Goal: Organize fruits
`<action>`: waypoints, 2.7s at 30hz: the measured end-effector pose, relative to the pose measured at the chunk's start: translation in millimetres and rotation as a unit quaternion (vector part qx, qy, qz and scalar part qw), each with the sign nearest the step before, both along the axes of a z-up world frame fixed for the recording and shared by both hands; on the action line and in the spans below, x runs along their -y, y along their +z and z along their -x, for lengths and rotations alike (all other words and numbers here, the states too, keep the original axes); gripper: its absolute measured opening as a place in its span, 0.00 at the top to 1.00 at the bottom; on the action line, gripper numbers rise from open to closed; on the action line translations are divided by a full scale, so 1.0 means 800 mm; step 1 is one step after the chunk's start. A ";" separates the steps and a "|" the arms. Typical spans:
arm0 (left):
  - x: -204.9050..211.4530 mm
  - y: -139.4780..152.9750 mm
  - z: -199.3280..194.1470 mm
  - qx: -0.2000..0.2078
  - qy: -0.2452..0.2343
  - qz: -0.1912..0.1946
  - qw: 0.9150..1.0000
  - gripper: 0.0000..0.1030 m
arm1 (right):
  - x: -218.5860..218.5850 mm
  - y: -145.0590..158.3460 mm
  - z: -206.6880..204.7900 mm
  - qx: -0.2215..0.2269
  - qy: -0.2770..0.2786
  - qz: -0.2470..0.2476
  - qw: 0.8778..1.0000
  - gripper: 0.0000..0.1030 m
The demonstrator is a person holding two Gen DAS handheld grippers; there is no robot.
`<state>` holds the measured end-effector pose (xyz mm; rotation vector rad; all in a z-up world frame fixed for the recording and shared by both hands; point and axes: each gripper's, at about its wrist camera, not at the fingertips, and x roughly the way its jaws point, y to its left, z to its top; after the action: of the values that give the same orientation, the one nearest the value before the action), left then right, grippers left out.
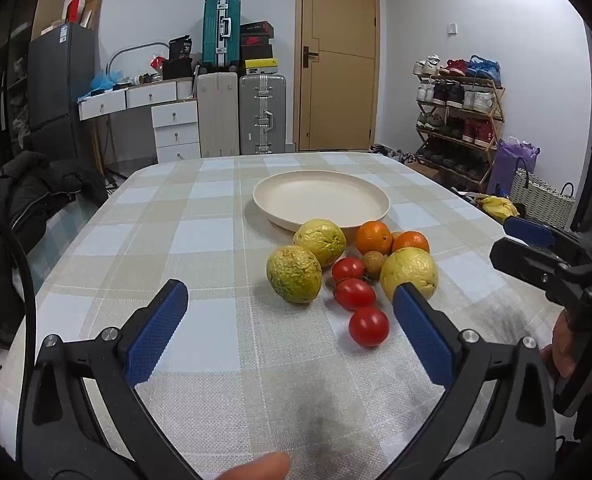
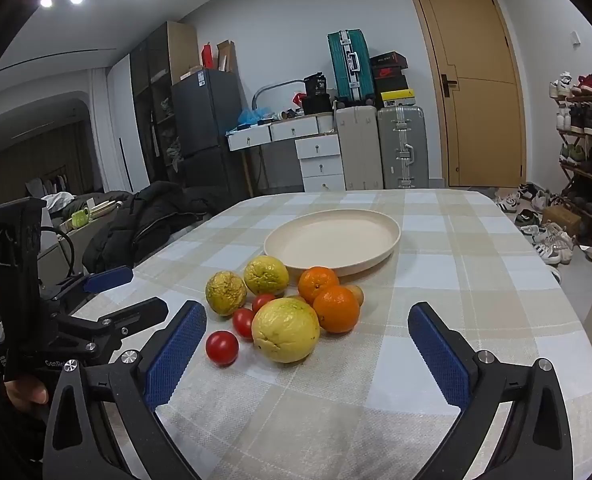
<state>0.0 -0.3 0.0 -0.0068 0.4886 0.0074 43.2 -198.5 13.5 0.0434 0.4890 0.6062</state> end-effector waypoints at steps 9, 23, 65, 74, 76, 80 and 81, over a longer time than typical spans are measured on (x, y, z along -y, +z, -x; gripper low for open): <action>-0.005 -0.003 -0.004 -0.013 0.015 0.012 1.000 0.00 | 0.000 0.000 -0.001 -0.006 0.000 0.003 1.000 0.00; -0.007 -0.007 -0.008 -0.011 0.013 0.019 1.000 0.00 | -0.006 -0.005 0.005 -0.007 0.003 0.004 1.000 0.00; -0.008 -0.008 -0.008 -0.010 0.014 0.019 1.000 0.00 | -0.003 -0.003 0.000 -0.009 0.006 0.008 1.000 0.00; -0.008 -0.008 -0.009 -0.009 0.015 0.019 1.000 0.00 | -0.004 -0.004 -0.001 -0.009 0.006 0.009 1.000 0.00; -0.008 -0.008 -0.009 -0.009 0.015 0.018 1.000 0.00 | -0.003 -0.004 -0.001 -0.009 0.006 0.009 1.000 0.00; -0.009 -0.009 -0.010 -0.009 0.015 0.018 1.000 0.00 | -0.004 -0.004 -0.001 -0.009 0.006 0.009 1.000 0.00; -0.008 -0.008 -0.009 -0.010 0.015 0.018 1.000 0.00 | -0.004 -0.005 -0.001 -0.010 0.006 0.009 1.000 0.00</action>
<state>7.5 6.0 -6.5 -0.0492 0.5080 0.0288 44.2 -195.6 9.7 0.0298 0.5140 0.6141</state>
